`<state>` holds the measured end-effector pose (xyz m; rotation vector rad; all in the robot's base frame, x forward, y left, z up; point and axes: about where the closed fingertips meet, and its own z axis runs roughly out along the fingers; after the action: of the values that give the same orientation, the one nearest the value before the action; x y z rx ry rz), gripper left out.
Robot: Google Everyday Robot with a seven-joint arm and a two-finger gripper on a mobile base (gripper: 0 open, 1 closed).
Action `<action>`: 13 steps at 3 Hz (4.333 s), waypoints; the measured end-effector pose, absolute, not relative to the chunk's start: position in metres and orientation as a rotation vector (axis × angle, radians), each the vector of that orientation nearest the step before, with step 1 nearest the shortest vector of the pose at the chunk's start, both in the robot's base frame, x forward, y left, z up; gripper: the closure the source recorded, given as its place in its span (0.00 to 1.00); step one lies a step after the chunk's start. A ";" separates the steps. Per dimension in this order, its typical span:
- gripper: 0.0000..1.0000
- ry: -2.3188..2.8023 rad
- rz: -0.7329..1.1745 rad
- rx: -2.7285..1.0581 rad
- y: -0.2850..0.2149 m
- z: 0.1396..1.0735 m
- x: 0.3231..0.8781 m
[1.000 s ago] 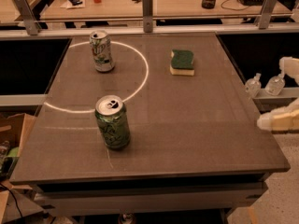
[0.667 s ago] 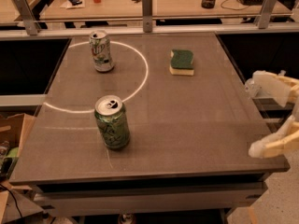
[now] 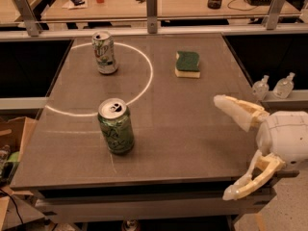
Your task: Pick green can
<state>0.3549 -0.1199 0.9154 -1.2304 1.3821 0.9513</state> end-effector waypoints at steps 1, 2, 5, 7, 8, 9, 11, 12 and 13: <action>0.00 1.372 0.969 -1.255 -0.082 0.903 0.349; 0.00 1.376 0.998 -1.249 -0.041 0.894 0.345; 0.00 1.345 1.145 -1.235 0.056 0.889 0.342; 0.00 1.274 1.189 -1.226 0.093 0.885 0.362; 0.00 1.250 1.199 -1.227 0.104 0.885 0.366; 0.00 1.221 1.203 -1.226 0.114 0.888 0.370; 0.41 1.151 1.208 -1.235 0.122 0.895 0.375; 0.64 1.132 1.214 -1.243 0.122 0.894 0.375; 0.87 1.130 1.215 -1.250 0.123 0.895 0.375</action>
Offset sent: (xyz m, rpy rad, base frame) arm -0.0143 0.1264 -0.0340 0.0304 0.0531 0.0479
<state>0.3752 0.1226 0.8946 -1.2497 1.1304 1.2148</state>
